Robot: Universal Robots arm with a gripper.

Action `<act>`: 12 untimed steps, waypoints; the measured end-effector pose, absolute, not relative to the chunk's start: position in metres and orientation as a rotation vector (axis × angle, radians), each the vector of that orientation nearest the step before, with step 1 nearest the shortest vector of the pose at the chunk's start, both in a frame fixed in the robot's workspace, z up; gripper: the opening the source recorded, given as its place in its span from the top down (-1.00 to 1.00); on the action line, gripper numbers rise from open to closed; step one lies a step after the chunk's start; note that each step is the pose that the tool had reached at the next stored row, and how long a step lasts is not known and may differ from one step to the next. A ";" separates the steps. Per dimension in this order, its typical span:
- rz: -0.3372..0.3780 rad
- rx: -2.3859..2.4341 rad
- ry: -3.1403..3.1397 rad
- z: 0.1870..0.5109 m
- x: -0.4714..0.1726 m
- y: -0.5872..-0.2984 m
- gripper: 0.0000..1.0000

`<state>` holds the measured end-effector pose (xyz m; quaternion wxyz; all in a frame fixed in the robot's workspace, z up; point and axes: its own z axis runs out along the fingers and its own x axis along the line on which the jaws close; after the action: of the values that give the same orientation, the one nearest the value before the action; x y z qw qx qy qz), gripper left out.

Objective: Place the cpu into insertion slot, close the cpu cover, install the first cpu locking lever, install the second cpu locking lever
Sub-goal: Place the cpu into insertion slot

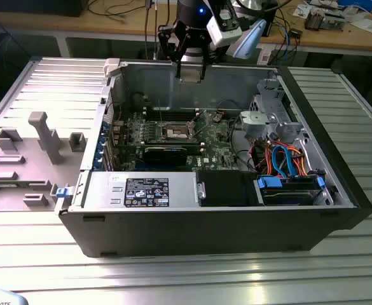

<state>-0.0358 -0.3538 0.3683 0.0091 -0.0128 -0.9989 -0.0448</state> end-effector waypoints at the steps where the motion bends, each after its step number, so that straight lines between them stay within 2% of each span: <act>1: -0.140 -0.040 -3.120 0.368 -0.036 -0.354 -0.08; 12: -0.140 -0.040 -3.120 0.368 -0.036 -0.354 -0.08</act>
<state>-0.0358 -0.3539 0.3683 0.0091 -0.0128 -0.9989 -0.0447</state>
